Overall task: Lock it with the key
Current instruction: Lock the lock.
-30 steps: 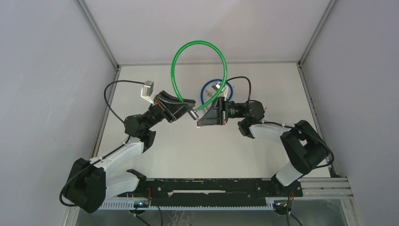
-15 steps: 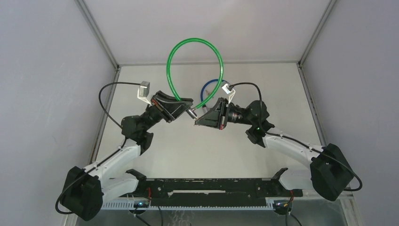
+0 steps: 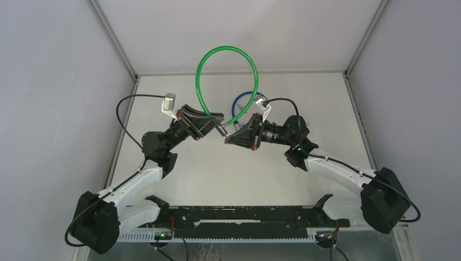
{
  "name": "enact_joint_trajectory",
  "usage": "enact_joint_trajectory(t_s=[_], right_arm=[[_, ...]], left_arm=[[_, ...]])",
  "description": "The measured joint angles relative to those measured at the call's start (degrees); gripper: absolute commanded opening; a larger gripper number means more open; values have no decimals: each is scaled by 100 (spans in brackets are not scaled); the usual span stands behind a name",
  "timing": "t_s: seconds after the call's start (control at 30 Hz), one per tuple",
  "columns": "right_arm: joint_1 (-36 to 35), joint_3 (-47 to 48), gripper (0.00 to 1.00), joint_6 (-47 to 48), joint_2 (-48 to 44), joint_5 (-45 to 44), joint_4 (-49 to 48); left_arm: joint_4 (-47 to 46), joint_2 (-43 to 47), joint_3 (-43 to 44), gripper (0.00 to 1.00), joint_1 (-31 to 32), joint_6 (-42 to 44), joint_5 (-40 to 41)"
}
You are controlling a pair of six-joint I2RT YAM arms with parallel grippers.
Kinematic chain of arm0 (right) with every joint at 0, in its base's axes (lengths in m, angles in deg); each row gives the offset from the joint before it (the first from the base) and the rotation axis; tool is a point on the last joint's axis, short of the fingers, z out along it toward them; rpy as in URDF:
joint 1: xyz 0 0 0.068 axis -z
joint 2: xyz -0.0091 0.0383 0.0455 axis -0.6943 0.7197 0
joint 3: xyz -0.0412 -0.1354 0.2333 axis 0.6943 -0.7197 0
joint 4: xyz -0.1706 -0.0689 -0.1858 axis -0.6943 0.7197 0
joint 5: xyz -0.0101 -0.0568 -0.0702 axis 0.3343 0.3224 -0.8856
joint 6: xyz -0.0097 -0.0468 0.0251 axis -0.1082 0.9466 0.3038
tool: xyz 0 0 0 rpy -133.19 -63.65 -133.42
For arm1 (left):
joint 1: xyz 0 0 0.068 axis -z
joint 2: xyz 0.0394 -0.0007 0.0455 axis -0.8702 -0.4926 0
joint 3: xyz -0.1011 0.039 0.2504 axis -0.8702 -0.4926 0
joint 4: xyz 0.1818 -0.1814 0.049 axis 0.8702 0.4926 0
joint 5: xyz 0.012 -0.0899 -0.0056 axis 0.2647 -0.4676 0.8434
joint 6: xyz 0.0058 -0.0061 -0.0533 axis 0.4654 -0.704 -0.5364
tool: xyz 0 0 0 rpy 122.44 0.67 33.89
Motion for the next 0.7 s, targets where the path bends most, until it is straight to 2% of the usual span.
enact_joint_trajectory(t_s=[0.37, 0.7], right_arm=[[17, -7, 0, 4, 22, 66, -4], [44, -682, 0, 37, -402, -111, -192]], left_arm=[[70, -13, 0, 0, -17, 0, 105], [699, 42, -22, 0, -20, 31, -256]])
